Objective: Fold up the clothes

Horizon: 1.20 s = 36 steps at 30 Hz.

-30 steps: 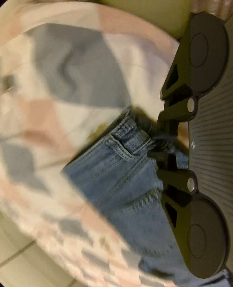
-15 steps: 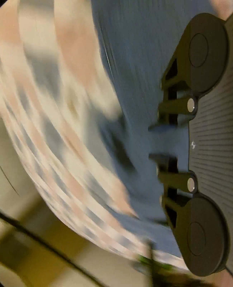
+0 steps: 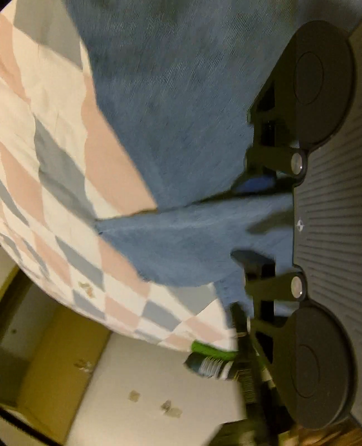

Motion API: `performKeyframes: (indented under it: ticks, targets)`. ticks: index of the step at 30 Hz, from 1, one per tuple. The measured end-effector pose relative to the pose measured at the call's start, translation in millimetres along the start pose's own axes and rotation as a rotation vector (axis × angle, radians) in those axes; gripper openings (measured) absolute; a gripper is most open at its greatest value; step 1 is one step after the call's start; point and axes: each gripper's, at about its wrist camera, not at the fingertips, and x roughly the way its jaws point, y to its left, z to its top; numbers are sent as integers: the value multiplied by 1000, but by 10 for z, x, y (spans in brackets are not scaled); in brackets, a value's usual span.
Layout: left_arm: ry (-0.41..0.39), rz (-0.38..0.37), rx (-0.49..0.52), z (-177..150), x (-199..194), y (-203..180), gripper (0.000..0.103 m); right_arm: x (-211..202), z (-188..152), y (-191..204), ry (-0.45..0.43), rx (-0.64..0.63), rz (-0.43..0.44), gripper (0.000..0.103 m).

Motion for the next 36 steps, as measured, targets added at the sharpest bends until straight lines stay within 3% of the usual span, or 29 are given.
performKeyframes:
  ticks: [2, 5, 7, 10, 11, 12, 14, 17, 18, 22, 27, 28, 31, 32, 33, 34, 36]
  targets:
    - [0, -7, -25, -37, -57, 176, 30, 41, 22, 206, -31, -137, -27, 9]
    - [-1, -19, -62, -93, -142, 440, 30, 96, -275, 839, -25, -614, -70, 9]
    - [-14, -11, -88, -153, -286, 614, 30, 207, -687, 1192, 31, -972, -122, 10]
    - [-28, 0, -110, -222, -471, 830, 30, 448, -1399, 1380, 131, -1429, -193, 29]
    - [-29, -1, -107, -227, -506, 874, 30, 477, -1567, 1369, 151, -1495, -198, 39]
    - [-30, -2, -103, -231, -541, 919, 31, 478, -1651, 1348, 150, -1501, -201, 33]
    - [-25, -3, -39, -193, -533, 880, 31, 452, -1625, 1322, 171, -1396, -172, 33]
    - [-34, -28, 162, -90, -450, 554, 31, 289, -1418, 1266, 156, -1138, -148, 80]
    - [-42, -49, 218, -57, -422, 434, 31, 172, -1324, 1203, 142, -1027, -114, 78]
    - [-58, -132, 422, 38, -252, -125, 32, -275, -1041, 839, 76, -684, -161, 76]
    - [-25, -125, 706, -49, 172, -920, 41, -672, -764, 333, -18, -431, -342, 76]
    - [-16, -108, 765, -100, 274, -1053, 45, -732, -719, 245, -41, -380, -362, 76]
    - [2, 41, 909, -302, 621, -1318, 45, -823, -629, 71, -98, -228, -359, 76]
    - [-2, 101, 938, -368, 717, -1359, 40, -906, -663, 30, -109, -187, -355, 76]
    - [-27, 117, 899, -382, 705, -1317, 20, -937, -671, -12, -113, -154, -351, 76]
    - [-55, 125, 848, -385, 671, -1259, 10, -972, -694, -43, -115, -132, -347, 76]
    - [-137, 101, 658, -339, 419, -1021, 9, -957, -730, -41, -109, -129, -342, 76]
